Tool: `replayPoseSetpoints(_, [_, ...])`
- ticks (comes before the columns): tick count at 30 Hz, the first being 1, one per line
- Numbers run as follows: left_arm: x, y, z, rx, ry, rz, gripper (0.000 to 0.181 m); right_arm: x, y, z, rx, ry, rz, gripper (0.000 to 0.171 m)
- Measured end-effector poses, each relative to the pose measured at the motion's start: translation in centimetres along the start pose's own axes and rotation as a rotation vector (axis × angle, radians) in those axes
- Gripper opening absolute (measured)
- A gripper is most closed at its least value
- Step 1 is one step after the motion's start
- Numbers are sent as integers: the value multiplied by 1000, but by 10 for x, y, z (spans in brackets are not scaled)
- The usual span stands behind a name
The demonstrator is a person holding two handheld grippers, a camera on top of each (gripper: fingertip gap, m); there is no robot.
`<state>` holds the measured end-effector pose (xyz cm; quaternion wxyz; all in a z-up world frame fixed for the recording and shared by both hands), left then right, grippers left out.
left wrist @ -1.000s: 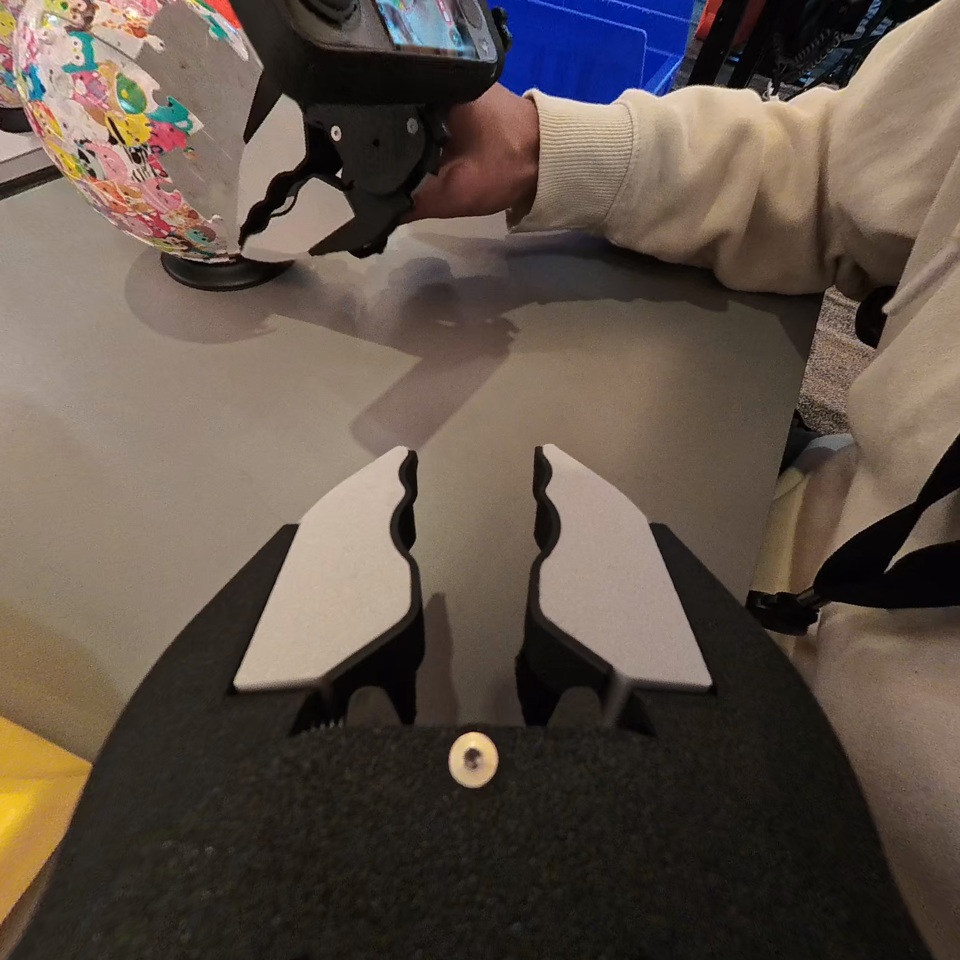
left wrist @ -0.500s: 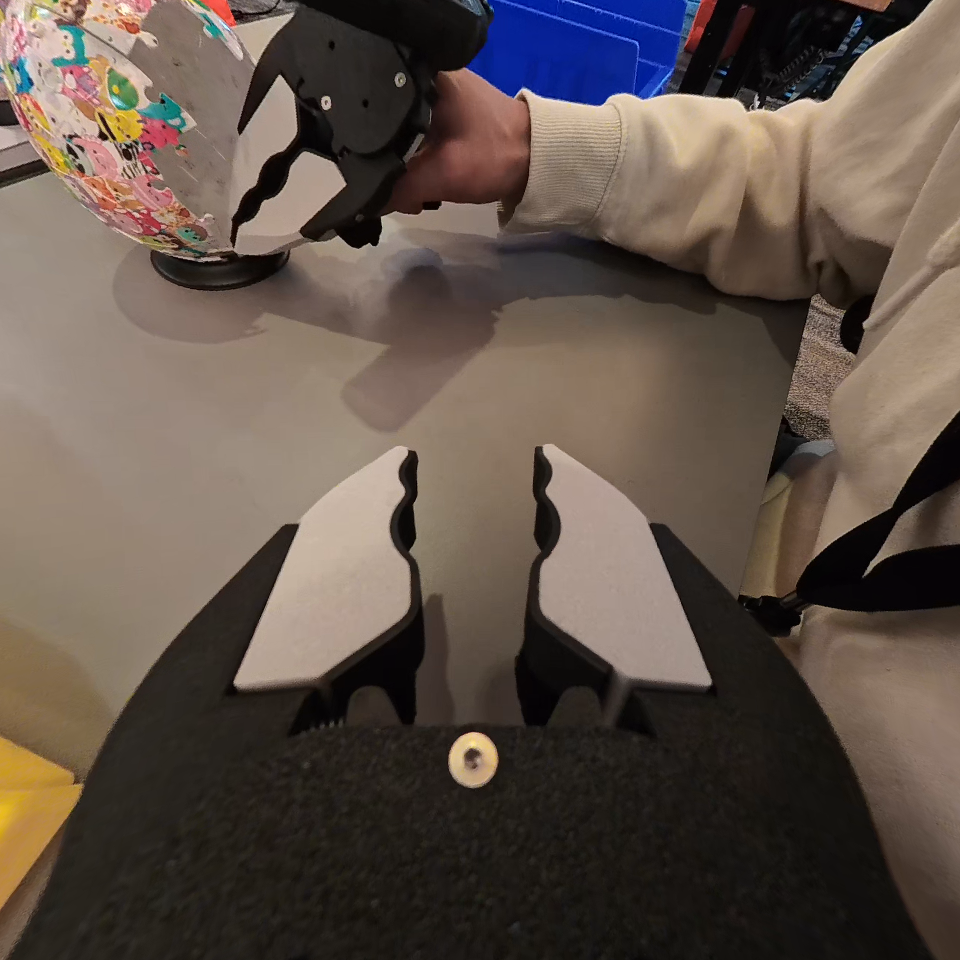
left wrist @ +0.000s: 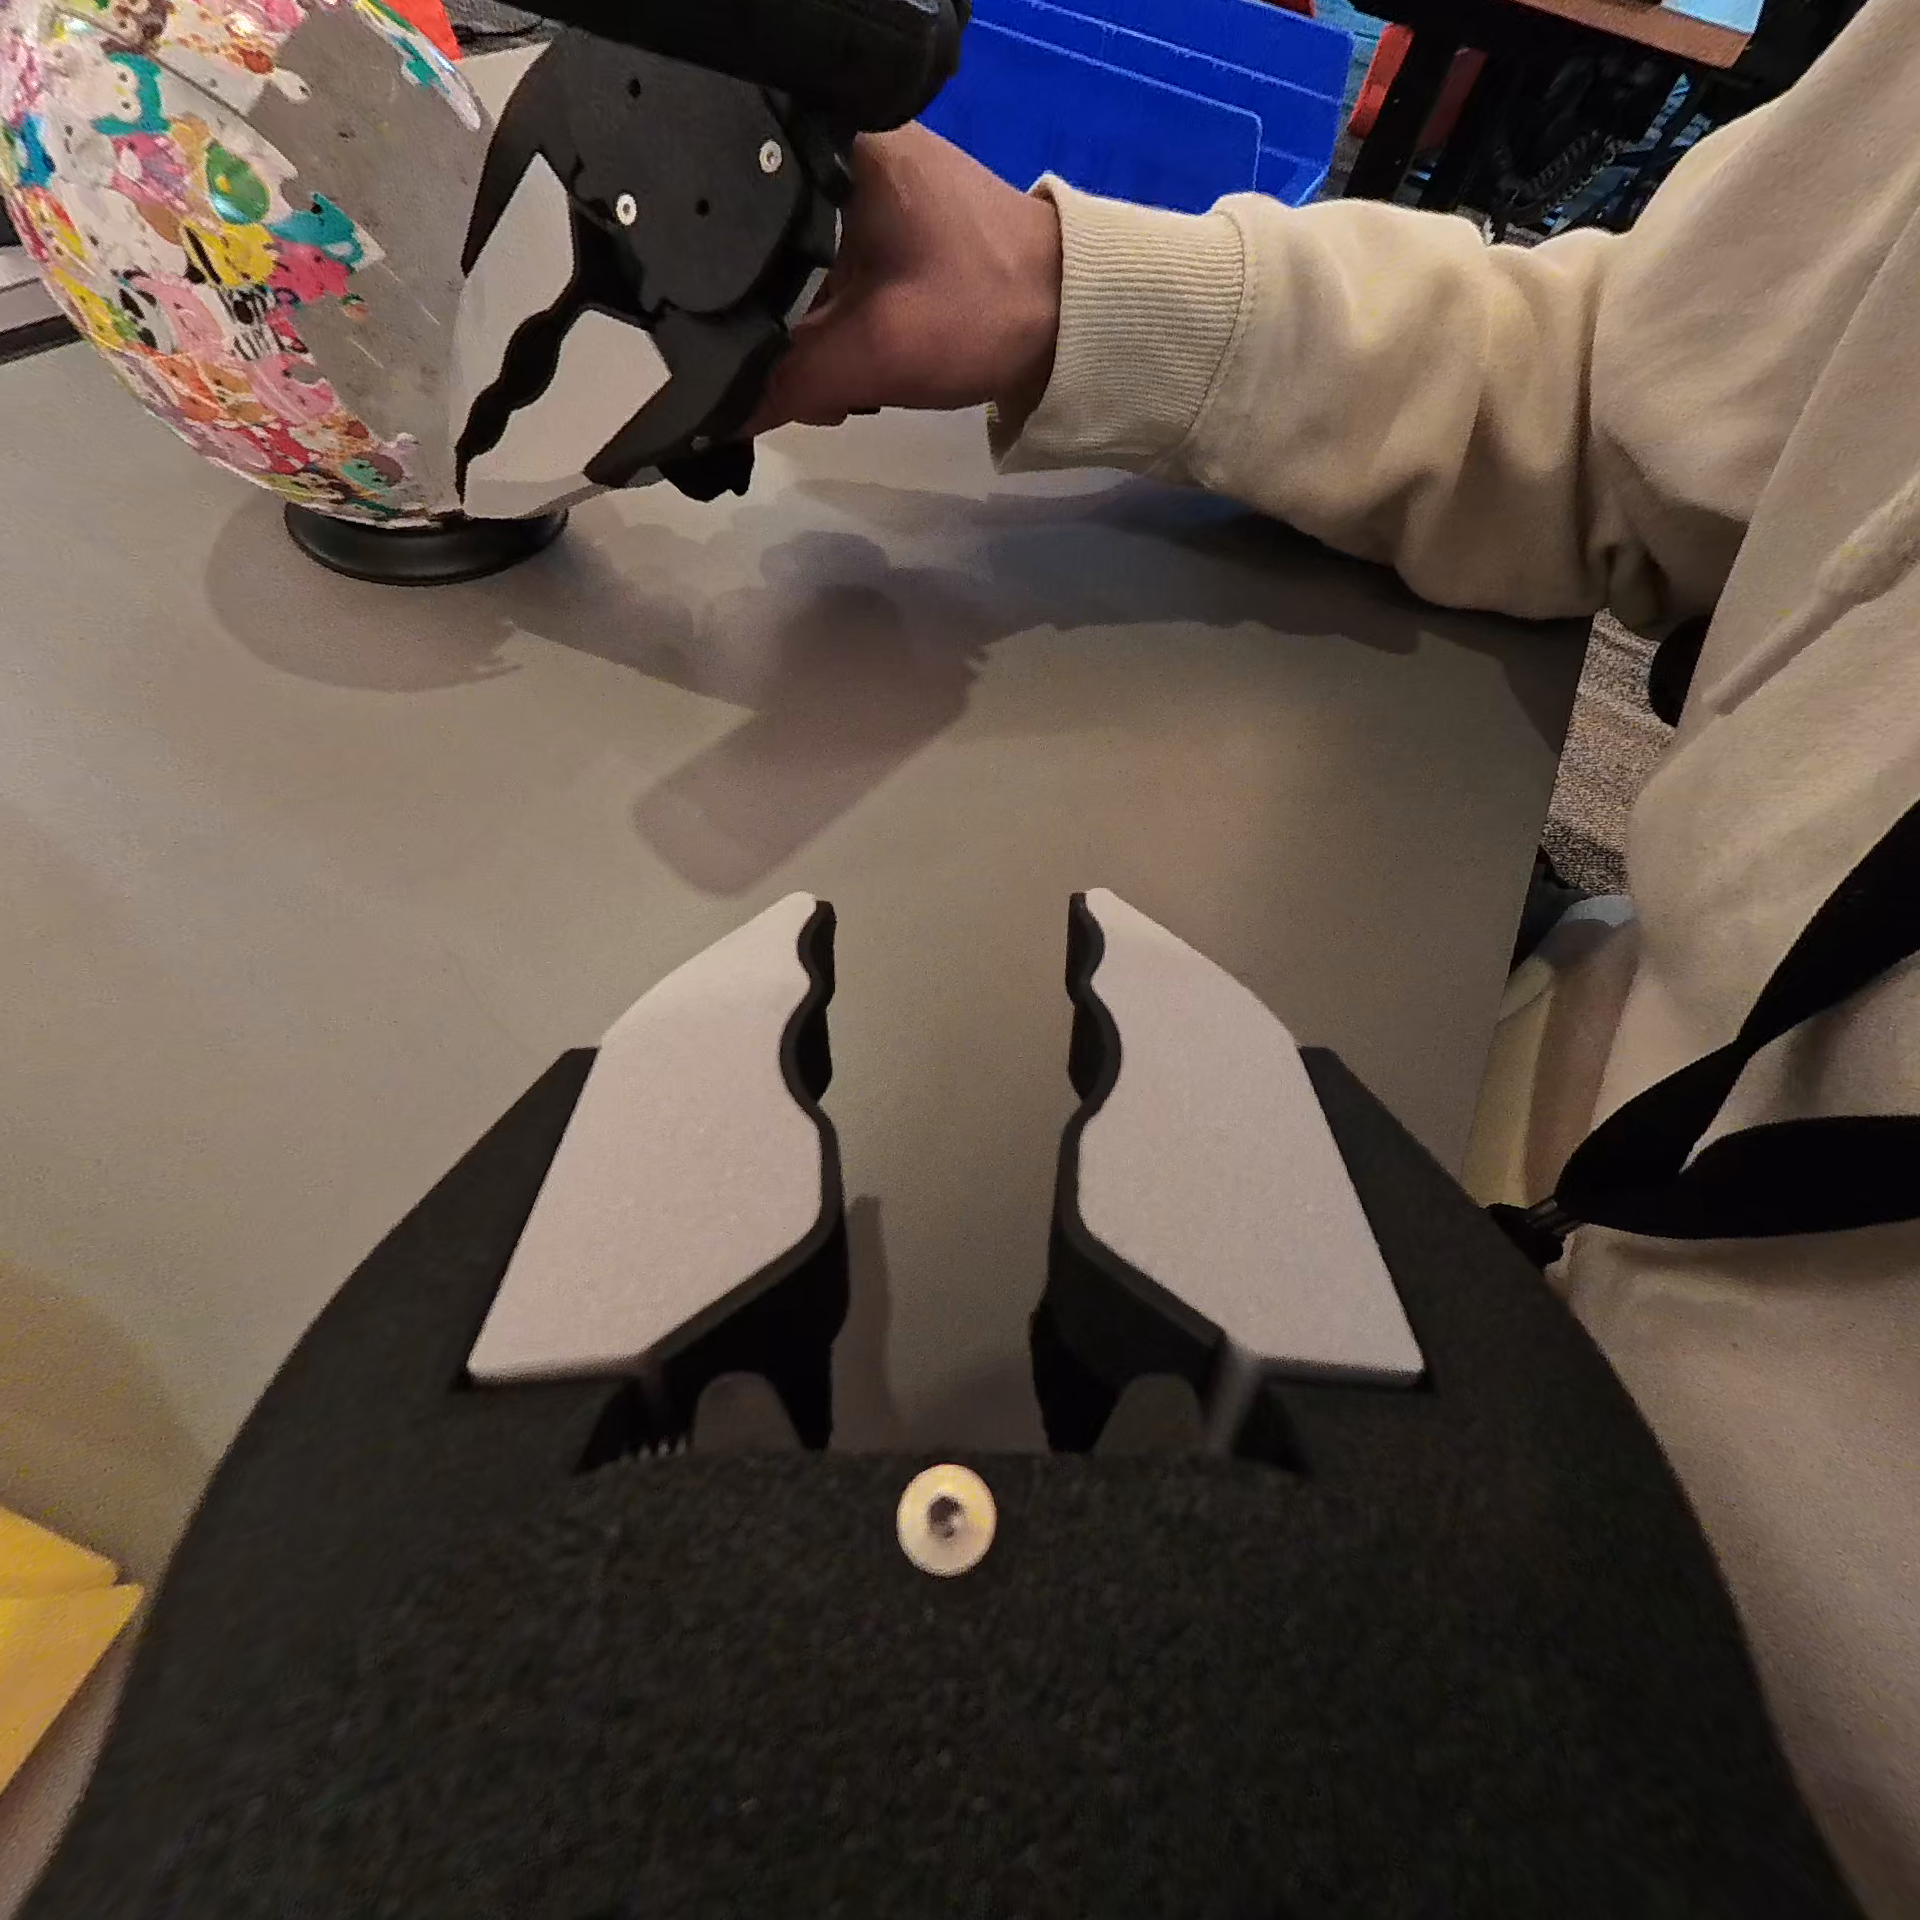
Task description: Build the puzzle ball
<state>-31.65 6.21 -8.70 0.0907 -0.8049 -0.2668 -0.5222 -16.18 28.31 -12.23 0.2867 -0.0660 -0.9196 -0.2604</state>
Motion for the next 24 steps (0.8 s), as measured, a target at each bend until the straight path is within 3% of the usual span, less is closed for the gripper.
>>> replayPoseSetpoints(24, [1, 0, -2, -6, 9, -9, 42, 4, 4, 2, 86, -67, 129, 3])
Point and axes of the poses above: each gripper's, where its closed fingertips meet, z out along the fingers, x out of its top, y = z × x across the jaws, the point moved 7 cm from there along -z, back along the fingers
